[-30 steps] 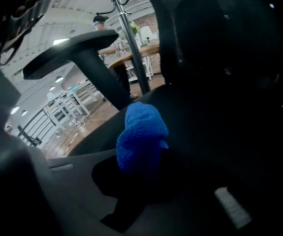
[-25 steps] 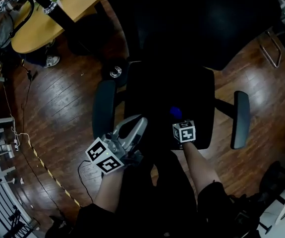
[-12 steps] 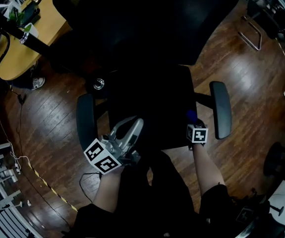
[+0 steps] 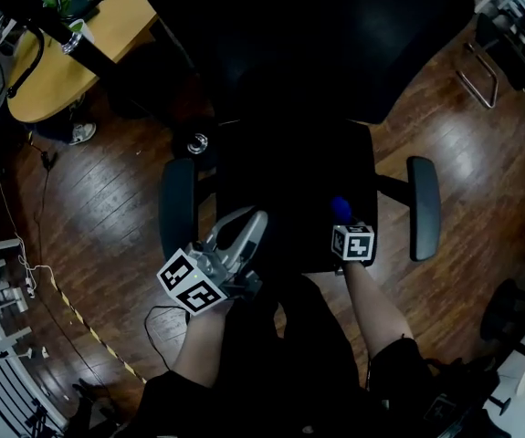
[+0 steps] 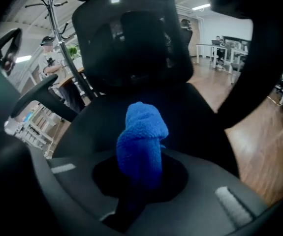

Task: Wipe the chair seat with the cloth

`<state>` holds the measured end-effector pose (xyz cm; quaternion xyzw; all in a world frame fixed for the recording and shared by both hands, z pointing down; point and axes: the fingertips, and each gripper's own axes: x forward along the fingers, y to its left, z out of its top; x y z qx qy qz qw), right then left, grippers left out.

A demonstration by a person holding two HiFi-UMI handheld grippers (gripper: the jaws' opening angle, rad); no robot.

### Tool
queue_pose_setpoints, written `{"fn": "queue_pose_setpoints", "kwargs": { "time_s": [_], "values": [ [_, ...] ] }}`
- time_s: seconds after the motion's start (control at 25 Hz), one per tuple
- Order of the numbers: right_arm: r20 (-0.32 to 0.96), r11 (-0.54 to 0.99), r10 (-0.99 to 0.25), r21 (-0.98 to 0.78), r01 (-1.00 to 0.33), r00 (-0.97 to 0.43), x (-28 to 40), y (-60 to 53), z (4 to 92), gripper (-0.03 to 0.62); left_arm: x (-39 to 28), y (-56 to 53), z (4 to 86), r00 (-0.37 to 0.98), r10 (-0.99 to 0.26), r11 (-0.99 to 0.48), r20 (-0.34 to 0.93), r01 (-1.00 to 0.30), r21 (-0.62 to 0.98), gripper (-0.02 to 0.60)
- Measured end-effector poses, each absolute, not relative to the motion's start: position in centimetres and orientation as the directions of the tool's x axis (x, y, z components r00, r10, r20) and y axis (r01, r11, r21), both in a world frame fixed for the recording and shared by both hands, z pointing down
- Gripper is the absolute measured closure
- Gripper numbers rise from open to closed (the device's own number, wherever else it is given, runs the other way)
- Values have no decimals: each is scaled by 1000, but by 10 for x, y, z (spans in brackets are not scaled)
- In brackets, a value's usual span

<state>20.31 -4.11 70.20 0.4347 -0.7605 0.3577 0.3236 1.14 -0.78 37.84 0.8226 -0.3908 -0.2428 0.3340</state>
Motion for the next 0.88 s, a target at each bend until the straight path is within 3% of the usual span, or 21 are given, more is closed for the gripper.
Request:
{"fn": "queue_pose_setpoints", "kwargs": {
  "time_s": [0.2, 0.4, 0.6, 0.88],
  "values": [
    [745, 596, -265, -373, -712, -612, 51, -7, 692, 557, -31, 5, 378, 511, -850, -429, -130, -527, 733, 589],
    [714, 730, -66, -442, -521, -697, -56, 60, 697, 557, -58, 23, 382, 450, -885, -380, -117, -553, 742, 589],
    [713, 749, -59, -431, -503, -698, -86, 86, 716, 557, -80, 29, 393, 429, -898, -353, -102, -559, 750, 589],
    [711, 741, -71, -432, -514, -700, -66, 84, 718, 557, -72, 27, 400, 468, -879, -369, -92, -545, 753, 589]
  ]
}}
